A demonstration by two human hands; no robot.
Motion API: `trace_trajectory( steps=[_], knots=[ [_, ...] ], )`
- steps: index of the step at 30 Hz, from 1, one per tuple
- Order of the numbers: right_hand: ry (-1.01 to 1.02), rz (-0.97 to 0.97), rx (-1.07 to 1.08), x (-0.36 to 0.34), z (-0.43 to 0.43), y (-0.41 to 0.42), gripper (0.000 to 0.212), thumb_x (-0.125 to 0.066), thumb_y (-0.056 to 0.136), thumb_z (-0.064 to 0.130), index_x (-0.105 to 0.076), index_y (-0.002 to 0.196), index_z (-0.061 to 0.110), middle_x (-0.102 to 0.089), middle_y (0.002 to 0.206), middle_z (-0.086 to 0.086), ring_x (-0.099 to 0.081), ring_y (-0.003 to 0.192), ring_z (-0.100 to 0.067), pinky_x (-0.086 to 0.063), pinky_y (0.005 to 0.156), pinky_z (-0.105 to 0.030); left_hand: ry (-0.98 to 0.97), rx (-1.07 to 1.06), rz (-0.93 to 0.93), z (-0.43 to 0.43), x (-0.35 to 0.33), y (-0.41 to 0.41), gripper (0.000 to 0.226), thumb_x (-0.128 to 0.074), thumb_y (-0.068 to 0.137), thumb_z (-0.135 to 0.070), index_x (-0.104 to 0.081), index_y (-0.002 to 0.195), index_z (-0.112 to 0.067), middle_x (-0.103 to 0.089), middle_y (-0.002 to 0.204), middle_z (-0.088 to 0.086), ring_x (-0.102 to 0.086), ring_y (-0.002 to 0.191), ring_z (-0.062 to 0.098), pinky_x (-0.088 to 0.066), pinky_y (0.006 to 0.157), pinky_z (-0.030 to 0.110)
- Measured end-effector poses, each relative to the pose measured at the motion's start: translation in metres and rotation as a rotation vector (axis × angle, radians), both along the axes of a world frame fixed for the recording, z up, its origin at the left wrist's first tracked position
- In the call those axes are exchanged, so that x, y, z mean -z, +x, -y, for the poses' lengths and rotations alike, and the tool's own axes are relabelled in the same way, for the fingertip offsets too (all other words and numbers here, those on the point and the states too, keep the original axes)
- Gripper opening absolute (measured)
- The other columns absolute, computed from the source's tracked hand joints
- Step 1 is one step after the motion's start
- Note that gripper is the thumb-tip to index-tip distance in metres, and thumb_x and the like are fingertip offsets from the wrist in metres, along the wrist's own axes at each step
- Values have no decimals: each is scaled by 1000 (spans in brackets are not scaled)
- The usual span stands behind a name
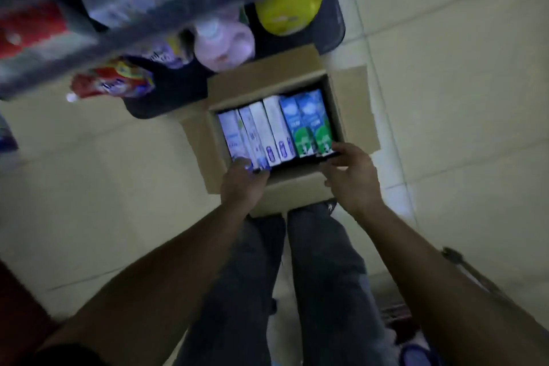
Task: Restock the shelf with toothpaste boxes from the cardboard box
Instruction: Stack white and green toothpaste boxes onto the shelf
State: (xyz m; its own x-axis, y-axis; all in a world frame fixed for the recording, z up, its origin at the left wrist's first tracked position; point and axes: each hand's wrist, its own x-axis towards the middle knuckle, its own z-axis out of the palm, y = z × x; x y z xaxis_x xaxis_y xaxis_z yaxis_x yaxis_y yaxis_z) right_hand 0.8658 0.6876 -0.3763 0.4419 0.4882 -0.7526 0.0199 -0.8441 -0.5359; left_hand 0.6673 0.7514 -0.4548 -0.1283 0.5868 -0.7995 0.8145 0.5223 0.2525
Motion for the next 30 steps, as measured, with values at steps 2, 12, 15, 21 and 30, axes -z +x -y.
trace_trajectory(
  steps=[2,12,15,21,30],
  knots=[
    [-49,-8,-4,47,11,-15,41,-71,89,15,-63,129,14,-72,99,-5,-70,92,-36,-56,87,-56,-62,17,-3,7,59,3,59,-71,88,-45,-52,134,-14,-61,132,10,-62,117,32,-52,95,37],
    [-114,-54,14,136,52,-45,45,-72,89,21,-58,130,30,-71,102,2,-72,88,-27,-56,90,-47,-15,-54,-75,6,208,27,78,-74,86,-49,-40,142,-7,-52,142,17,-56,124,37,-50,93,40],
    [-136,-75,32,138,51,-48,44,-72,89,19,-59,130,27,-71,101,0,-71,88,-29,-57,88,-45,45,-118,-16,6,204,20,50,-77,81,-48,-64,113,-12,-68,106,5,-66,101,29,-45,71,26],
    [-98,-154,113,119,14,-37,35,-71,91,10,-63,124,9,-69,88,-7,-65,63,-24,-51,62,-33,95,-243,202,0,110,-37,21,-67,74,-38,-72,69,-17,-70,62,-6,-66,63,13,-58,65,43],
    [62,-452,2,98,-44,1,48,-77,88,28,-61,133,29,-75,94,-10,-61,68,-27,-43,45,-28,-142,-4,525,1,10,-70,34,-61,80,-25,-75,89,-54,-77,92,-17,-68,76,-3,-49,65,10]
  ],
)
